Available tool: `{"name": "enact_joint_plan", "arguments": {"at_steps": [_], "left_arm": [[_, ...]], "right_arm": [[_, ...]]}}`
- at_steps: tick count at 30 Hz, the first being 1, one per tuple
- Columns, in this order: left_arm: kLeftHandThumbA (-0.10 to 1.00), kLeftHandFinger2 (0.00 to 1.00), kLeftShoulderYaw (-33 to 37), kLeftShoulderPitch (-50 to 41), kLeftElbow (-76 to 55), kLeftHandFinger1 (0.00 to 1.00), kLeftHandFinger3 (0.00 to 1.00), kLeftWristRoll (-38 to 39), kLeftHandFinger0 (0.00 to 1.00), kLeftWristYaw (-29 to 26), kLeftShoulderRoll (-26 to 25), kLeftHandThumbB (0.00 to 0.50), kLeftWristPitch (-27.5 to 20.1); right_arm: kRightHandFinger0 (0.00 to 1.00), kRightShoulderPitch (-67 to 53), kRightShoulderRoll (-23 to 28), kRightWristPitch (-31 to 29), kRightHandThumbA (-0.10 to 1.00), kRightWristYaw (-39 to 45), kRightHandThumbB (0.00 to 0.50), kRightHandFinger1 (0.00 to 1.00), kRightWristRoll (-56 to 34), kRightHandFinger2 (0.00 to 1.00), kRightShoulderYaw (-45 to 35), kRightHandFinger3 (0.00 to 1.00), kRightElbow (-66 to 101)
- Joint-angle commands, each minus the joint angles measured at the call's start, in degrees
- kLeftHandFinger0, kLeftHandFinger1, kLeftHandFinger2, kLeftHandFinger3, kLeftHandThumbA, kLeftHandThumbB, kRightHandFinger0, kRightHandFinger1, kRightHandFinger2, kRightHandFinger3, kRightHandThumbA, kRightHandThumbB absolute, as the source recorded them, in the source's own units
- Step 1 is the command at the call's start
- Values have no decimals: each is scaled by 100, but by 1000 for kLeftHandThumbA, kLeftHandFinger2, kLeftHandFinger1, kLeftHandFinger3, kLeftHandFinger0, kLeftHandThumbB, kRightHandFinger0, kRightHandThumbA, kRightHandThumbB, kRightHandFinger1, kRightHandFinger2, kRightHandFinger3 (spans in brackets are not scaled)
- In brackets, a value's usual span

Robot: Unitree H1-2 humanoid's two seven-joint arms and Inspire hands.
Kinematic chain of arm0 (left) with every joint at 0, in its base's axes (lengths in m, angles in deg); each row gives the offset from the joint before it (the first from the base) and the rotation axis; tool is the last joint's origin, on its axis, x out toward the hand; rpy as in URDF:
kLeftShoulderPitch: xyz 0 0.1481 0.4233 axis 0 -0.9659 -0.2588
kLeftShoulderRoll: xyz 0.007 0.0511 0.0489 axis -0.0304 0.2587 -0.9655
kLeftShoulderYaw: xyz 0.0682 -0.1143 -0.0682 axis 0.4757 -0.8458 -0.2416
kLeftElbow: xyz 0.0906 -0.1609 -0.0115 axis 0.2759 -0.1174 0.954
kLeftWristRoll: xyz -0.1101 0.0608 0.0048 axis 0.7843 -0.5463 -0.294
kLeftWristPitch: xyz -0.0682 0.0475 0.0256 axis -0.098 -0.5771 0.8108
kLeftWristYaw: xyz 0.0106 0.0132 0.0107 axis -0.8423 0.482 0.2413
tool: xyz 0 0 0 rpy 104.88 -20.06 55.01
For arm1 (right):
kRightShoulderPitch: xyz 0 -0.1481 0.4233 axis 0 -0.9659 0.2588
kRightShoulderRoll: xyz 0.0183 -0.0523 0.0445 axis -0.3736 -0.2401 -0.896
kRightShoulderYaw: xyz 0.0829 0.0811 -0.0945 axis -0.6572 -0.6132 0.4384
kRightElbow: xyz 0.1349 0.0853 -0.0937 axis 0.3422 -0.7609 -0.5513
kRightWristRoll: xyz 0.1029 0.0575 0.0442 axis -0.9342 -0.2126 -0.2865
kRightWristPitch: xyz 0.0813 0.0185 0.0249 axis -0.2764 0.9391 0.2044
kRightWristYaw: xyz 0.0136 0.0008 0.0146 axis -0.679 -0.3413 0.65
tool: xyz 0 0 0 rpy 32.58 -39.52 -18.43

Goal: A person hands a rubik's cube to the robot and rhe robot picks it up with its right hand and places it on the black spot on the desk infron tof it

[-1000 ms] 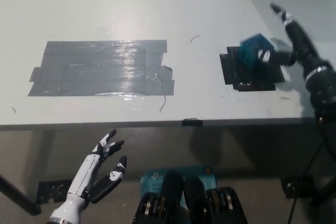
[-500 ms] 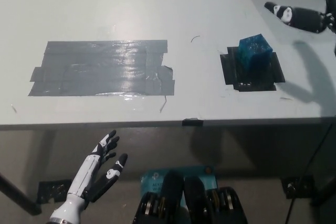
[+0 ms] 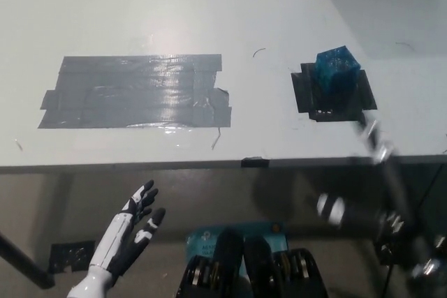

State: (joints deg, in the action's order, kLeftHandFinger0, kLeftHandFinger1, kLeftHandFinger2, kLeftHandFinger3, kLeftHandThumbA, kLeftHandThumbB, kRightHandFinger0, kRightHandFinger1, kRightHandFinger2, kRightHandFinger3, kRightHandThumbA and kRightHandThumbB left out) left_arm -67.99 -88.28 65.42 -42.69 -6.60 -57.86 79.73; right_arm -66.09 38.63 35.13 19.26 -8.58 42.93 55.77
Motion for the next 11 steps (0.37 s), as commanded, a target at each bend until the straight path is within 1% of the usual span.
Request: {"name": "enact_joint_plan", "arguments": {"at_steps": [1,2,4,7,9,11], "left_arm": [[942,1000,-57,-101,48,1000,1000,171,1000,-35,91,157,-489],[960,1000,-79,-116,89,1000,1000,203,1000,-47,101,149,-545],[1000,1000,-96,-145,159,1000,1000,202,1000,-64,118,136,-627],[1000,1000,-99,-143,224,1000,1000,123,1000,-117,137,123,-719],[1000,1000,-116,-131,272,1000,1000,123,1000,-135,145,110,-792],[1000,1000,-126,-128,299,1000,1000,124,1000,-141,142,115,-842]], "right_arm": [[1000,-44,-178,-821,911,-233,292,1000,-84,1000,-51,1000,-802],[1000,-30,-199,-863,915,-213,291,1000,-96,1000,-62,1000,-1041],[1000,-21,-199,-1023,896,-200,268,1000,-92,1000,-73,1000,-1370],[1000,12,-169,-1207,860,-211,247,1000,-37,1000,-73,1000,-1704],[1000,29,-166,-1192,837,-170,238,1000,-32,1000,-56,1000,-1756],[1000,49,-169,-1183,836,-156,243,1000,-26,1000,-44,1000,-1796]]}}
